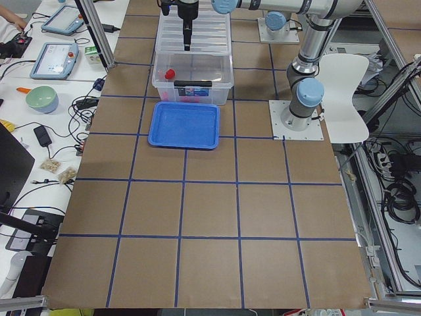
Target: Place red block in blue tray from box
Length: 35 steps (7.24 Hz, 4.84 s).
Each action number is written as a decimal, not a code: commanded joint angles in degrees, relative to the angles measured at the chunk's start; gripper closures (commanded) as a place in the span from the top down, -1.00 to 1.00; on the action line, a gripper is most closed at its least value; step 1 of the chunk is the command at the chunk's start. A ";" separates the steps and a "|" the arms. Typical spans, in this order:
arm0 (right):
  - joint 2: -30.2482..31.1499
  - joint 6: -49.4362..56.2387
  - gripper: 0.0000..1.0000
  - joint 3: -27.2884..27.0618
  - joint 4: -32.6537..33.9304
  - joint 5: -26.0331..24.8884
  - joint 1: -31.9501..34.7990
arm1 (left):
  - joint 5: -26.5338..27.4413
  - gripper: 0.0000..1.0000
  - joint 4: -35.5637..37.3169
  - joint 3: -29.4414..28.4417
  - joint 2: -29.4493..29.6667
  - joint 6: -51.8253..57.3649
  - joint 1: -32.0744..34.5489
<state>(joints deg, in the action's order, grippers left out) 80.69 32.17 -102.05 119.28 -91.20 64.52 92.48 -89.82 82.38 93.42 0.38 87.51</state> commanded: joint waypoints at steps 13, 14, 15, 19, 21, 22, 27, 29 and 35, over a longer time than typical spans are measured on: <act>12.88 -0.96 1.00 10.89 -25.70 1.47 -0.01 | -5.11 1.00 33.97 24.39 9.66 7.34 8.55; 14.74 -1.49 1.00 10.99 -28.29 1.21 -0.01 | -6.43 1.00 39.67 27.46 10.20 9.70 8.46; 15.81 -2.36 1.00 10.99 -29.79 1.20 -0.01 | -6.53 1.00 40.77 28.62 10.29 10.07 7.77; 13.97 -21.31 1.00 13.36 -29.11 1.99 13.57 | -8.88 1.00 42.62 32.41 11.60 12.10 4.51; 13.19 -30.28 1.00 13.01 -29.11 1.91 21.74 | -9.16 1.00 44.02 32.50 13.18 10.69 5.03; 12.31 -34.15 1.00 13.10 -29.02 1.91 24.48 | -8.81 1.00 44.73 32.50 13.98 10.95 5.38; 11.69 -34.01 1.00 13.10 -29.02 1.82 25.21 | -8.46 1.00 49.48 32.41 17.23 11.74 5.39; 11.69 -33.92 1.00 13.19 -28.93 1.82 25.21 | -8.46 0.57 50.27 32.50 17.67 12.01 5.47; 11.69 -34.01 1.00 13.10 -28.84 1.73 25.21 | -8.46 -0.71 50.27 31.89 16.80 12.18 5.74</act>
<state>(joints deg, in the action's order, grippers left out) 92.37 -1.82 -88.94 90.43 -89.47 89.74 84.02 -39.55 114.88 110.80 12.47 93.25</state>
